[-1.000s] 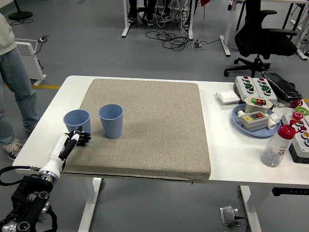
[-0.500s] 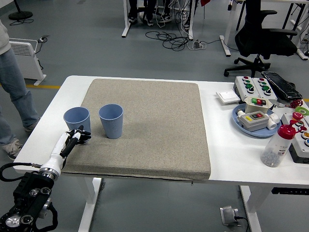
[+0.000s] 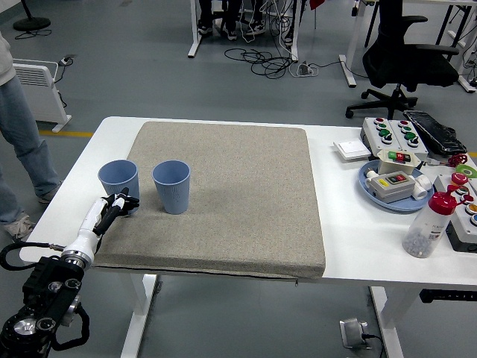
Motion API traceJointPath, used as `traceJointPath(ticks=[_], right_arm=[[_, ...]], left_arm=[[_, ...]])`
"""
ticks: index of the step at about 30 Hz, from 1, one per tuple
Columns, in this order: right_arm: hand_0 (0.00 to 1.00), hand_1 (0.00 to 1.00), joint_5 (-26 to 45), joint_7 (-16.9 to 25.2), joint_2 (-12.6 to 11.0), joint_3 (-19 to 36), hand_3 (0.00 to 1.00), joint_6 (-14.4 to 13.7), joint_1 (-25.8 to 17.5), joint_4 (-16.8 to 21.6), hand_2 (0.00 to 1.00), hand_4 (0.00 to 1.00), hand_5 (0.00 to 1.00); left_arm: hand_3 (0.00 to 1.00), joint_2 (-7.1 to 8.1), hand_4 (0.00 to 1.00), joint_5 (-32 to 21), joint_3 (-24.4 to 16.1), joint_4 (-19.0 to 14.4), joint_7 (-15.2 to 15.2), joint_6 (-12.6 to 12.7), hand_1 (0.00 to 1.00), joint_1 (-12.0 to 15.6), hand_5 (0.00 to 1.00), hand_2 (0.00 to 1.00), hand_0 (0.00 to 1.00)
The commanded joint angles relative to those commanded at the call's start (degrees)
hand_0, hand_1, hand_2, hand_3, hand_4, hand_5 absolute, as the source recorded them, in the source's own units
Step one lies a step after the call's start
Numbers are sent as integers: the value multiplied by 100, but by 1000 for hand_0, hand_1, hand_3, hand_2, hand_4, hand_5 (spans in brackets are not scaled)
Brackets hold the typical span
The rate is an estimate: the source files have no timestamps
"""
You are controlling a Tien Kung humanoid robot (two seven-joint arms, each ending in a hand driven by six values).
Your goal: Push cup pick cup insert cup
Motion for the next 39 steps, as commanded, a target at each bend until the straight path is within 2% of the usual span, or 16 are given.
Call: traceJointPath(ticks=[7, 18, 27, 39], right_arm=[[731, 663, -12, -1, 9, -17, 588, 2, -2, 0, 668, 122, 571], [731, 662, 13, -3, 7, -95, 587, 1, 18, 0, 668, 119, 569], [731, 662, 38, -2, 7, -162, 586, 2, 43, 0, 668, 119, 569], [730, 662, 80, -2, 27, -305, 586, 17, 58, 0, 667, 119, 568]], left_arm=[[536, -15, 592, 140, -87, 350, -63, -8, 713, -264, 998, 623, 720], [534, -162, 591, 612, -692, 913, -186, -17, 712, -661, 998, 624, 719], [530, -238, 588, 899, -930, 1224, -283, -41, 710, -928, 998, 620, 717], [525, -268, 586, 1392, -1305, 1636, -396, -83, 706, -1224, 998, 617, 714]])
